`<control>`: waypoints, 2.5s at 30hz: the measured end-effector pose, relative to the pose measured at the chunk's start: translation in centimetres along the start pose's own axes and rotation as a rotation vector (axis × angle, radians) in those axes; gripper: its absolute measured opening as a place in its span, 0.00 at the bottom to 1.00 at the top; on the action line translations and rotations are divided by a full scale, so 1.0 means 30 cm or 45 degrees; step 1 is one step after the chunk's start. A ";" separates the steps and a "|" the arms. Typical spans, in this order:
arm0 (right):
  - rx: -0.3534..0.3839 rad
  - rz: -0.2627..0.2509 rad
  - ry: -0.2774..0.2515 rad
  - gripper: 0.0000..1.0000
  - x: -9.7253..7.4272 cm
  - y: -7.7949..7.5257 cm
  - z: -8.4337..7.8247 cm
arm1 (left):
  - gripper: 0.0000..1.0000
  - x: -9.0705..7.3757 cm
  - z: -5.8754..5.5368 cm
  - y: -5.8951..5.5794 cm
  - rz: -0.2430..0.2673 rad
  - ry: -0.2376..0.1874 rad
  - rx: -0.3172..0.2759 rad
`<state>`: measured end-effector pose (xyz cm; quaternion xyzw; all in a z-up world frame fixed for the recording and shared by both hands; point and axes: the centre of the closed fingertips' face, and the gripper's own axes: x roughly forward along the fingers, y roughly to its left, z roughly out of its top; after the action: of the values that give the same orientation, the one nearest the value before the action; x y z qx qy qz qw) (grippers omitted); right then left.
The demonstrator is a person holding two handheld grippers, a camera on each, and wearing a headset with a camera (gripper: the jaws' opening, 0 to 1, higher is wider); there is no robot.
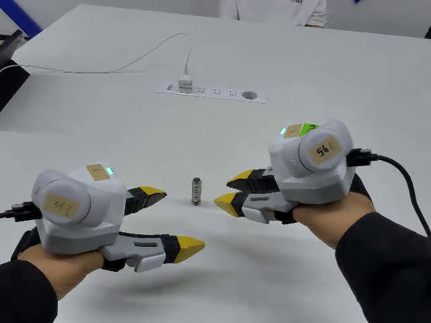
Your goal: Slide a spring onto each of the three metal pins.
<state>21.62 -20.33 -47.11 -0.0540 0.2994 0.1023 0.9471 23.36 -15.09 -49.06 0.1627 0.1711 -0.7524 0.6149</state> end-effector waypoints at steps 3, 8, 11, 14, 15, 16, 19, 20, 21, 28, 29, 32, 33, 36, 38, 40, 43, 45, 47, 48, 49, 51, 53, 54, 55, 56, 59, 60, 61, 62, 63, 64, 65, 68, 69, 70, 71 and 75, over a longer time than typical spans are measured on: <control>0.006 -0.006 -0.002 0.22 -0.018 0.002 -0.011 | 0.66 -0.001 0.004 -0.002 0.001 -0.004 -0.001; 0.016 -0.020 -0.007 0.22 -0.055 0.001 -0.029 | 0.67 -0.003 0.007 -0.003 0.005 -0.007 0.000; 0.030 -0.040 -0.015 0.22 -0.087 -0.010 -0.042 | 0.67 -0.004 0.010 -0.004 0.006 -0.008 0.001; 0.049 -0.058 -0.017 0.22 -0.114 -0.021 -0.062 | 0.68 -0.004 0.013 -0.005 0.006 -0.010 0.001; 0.052 -0.063 -0.015 0.22 -0.121 -0.025 -0.069 | 0.68 -0.004 0.014 -0.005 0.006 -0.010 0.002; 0.058 -0.072 -0.014 0.22 -0.131 -0.030 -0.078 | 0.68 -0.003 0.015 -0.007 0.005 -0.010 0.001; 0.072 -0.090 -0.017 0.23 -0.157 -0.039 -0.094 | 0.68 -0.001 0.016 -0.008 0.003 -0.009 0.003; 0.077 -0.095 -0.020 0.23 -0.165 -0.042 -0.098 | 0.68 -0.001 0.016 -0.009 0.003 -0.009 0.003; 0.082 -0.104 -0.023 0.23 -0.176 -0.047 -0.105 | 0.68 -0.001 0.017 -0.009 0.002 -0.008 0.005; 0.105 -0.152 -0.031 0.25 -0.231 -0.090 -0.143 | 0.68 0.002 0.021 -0.005 0.003 -0.006 0.008; 0.109 -0.157 -0.032 0.25 -0.236 -0.094 -0.146 | 0.68 0.003 0.022 -0.006 0.002 -0.006 0.008; 0.116 -0.177 -0.037 0.26 -0.254 -0.112 -0.157 | 0.69 0.005 0.022 -0.007 0.001 -0.005 0.008; 0.117 -0.181 -0.041 0.27 -0.260 -0.118 -0.161 | 0.69 0.005 0.022 -0.007 0.001 -0.005 0.007; 0.116 -0.198 -0.035 0.28 -0.276 -0.132 -0.174 | 0.69 0.006 0.017 -0.006 0.000 0.001 0.005; 0.120 -0.206 -0.040 0.29 -0.286 -0.142 -0.183 | 0.69 0.006 0.014 -0.006 0.000 0.003 0.003; 0.124 -0.209 -0.040 0.31 -0.293 -0.148 -0.193 | 0.69 0.005 0.013 -0.005 0.000 0.004 0.002; 0.128 -0.216 -0.036 0.35 -0.299 -0.150 -0.211 | 0.69 0.005 0.011 -0.004 -0.001 0.005 -0.001; 0.127 -0.219 -0.034 0.37 -0.301 -0.150 -0.220 | 0.69 0.006 0.010 -0.004 -0.001 0.007 -0.001; 0.126 -0.220 -0.032 0.39 -0.301 -0.149 -0.228 | 0.69 0.008 0.008 -0.003 -0.002 0.007 -0.002; 0.127 -0.220 -0.034 0.40 -0.302 -0.148 -0.231 | 0.70 0.009 0.007 -0.002 -0.002 0.007 -0.003; 0.128 -0.221 -0.038 0.41 -0.302 -0.150 -0.232 | 0.70 0.009 0.006 -0.002 -0.003 0.007 -0.004; 0.130 -0.221 -0.047 0.44 -0.302 -0.150 -0.234 | 0.70 0.010 0.004 -0.001 -0.002 0.007 -0.005; 0.126 -0.221 -0.062 0.48 -0.301 -0.149 -0.234 | 0.70 0.010 0.002 0.000 -0.002 0.009 -0.006; 0.127 -0.220 -0.063 0.50 -0.300 -0.149 -0.235 | 0.70 0.010 0.000 0.000 -0.001 0.010 -0.006; 0.128 -0.220 -0.063 0.52 -0.299 -0.148 -0.236 | 0.70 0.010 -0.001 0.001 -0.001 0.011 -0.007; 0.126 -0.222 -0.066 0.52 -0.298 -0.148 -0.236 | 0.70 0.009 -0.001 0.002 0.000 0.011 -0.009; 0.134 -0.223 -0.070 0.53 -0.298 -0.150 -0.243 | 0.70 0.008 0.001 0.004 0.004 0.007 -0.013; 0.137 -0.223 -0.074 0.54 -0.298 -0.150 -0.243 | 0.70 0.007 0.001 0.005 0.006 0.007 -0.013; 0.142 -0.223 -0.082 0.54 -0.298 -0.150 -0.241 | 0.70 0.007 0.001 0.006 0.007 0.006 -0.013; 0.145 -0.224 -0.085 0.55 -0.298 -0.150 -0.242 | 0.71 0.007 0.001 0.006 0.008 0.006 -0.014; 0.150 -0.225 -0.086 0.56 -0.297 -0.149 -0.243 | 0.71 0.007 0.001 0.005 0.009 0.005 -0.016; 0.155 -0.224 -0.085 0.57 -0.296 -0.149 -0.245 | 0.71 0.007 0.000 0.005 0.009 0.005 -0.016; 0.157 -0.224 -0.083 0.57 -0.296 -0.148 -0.246 | 0.71 0.007 -0.001 0.005 0.009 0.006 -0.019; 0.169 -0.228 -0.102 0.59 -0.297 -0.150 -0.241 | 0.71 0.008 -0.004 0.006 0.010 0.006 -0.023; 0.170 -0.230 -0.105 0.60 -0.297 -0.150 -0.240 | 0.71 0.008 -0.006 0.006 0.010 0.008 -0.023; 0.172 -0.232 -0.112 0.61 -0.298 -0.151 -0.237 | 0.71 0.008 -0.007 0.006 0.010 0.008 -0.025; 0.178 -0.233 -0.119 0.61 -0.298 -0.152 -0.234 | 0.71 0.008 -0.007 0.007 0.011 0.007 -0.026; 0.181 -0.235 -0.123 0.63 -0.297 -0.152 -0.234 | 0.71 0.006 -0.007 0.008 0.015 0.005 -0.030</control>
<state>11.62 -27.36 -47.48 -0.0089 0.2536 -0.0044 0.9672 23.56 -15.19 -49.35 0.1580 0.1803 -0.7463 0.6209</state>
